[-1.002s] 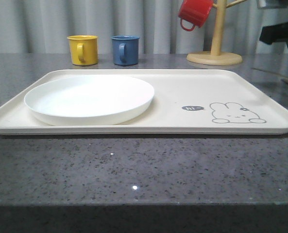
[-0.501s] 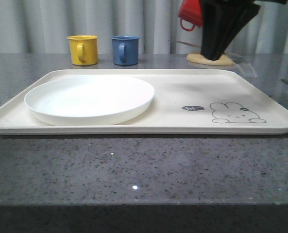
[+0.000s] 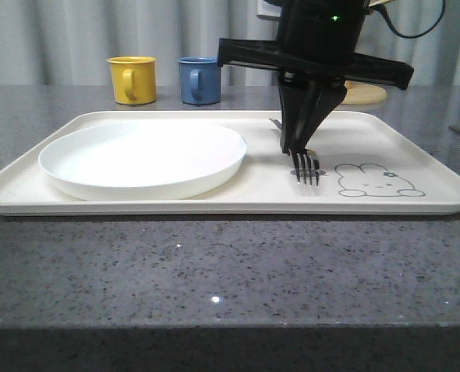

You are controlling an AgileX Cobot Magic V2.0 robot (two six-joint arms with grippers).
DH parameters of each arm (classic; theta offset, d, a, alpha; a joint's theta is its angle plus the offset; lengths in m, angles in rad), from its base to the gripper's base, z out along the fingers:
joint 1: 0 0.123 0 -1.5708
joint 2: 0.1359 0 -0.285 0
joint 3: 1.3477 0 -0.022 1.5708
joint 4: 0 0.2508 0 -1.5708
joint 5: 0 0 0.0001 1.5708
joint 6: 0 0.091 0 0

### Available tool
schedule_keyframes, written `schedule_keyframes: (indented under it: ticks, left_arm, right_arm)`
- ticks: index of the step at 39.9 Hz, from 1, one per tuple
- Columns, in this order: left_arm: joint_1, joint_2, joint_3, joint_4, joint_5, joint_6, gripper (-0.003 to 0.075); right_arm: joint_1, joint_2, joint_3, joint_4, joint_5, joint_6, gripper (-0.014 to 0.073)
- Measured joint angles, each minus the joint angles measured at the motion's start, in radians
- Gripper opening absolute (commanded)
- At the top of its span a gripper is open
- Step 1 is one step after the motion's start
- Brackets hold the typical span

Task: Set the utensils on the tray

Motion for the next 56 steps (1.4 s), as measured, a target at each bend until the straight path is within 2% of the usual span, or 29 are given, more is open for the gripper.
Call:
schedule_keyframes:
  ticks: [6, 14, 16, 24, 35, 43, 51, 56]
  left_arm:
    - [0.0, 0.0, 0.0, 0.0, 0.0, 0.0, 0.0388]
    - [0.0, 0.0, 0.0, 0.0, 0.0, 0.0, 0.0388]
    - [0.0, 0.0, 0.0, 0.0, 0.0, 0.0, 0.0388]
    - [0.0, 0.0, 0.0, 0.0, 0.0, 0.0, 0.0388]
    - [0.0, 0.0, 0.0, 0.0, 0.0, 0.0, 0.0388]
    - [0.0, 0.0, 0.0, 0.0, 0.0, 0.0, 0.0388]
    - [0.0, 0.0, 0.0, 0.0, 0.0, 0.0, 0.0388]
    - [0.0, 0.0, 0.0, 0.0, 0.0, 0.0, 0.0388]
  right_arm:
    - [0.0, 0.021, 0.0, 0.0, -0.024, 0.012, 0.0057]
    - [0.0, 0.022, -0.002, 0.0, -0.029, 0.014, 0.0293]
    - [0.0, 0.022, -0.002, 0.0, -0.031, 0.015, 0.0318]
    - [0.0, -0.014, -0.002, -0.061, -0.035, 0.0, 0.0316]
    - [-0.028, -0.213, 0.013, -0.23, 0.069, -0.135, 0.0316]
    - [-0.206, -0.306, 0.082, -0.253, 0.149, -0.24, 0.0316]
    - [-0.396, -0.303, 0.153, -0.147, 0.168, -0.425, 0.0316]
    - [-0.465, -0.27, 0.172, -0.097, 0.168, -0.482, 0.0316]
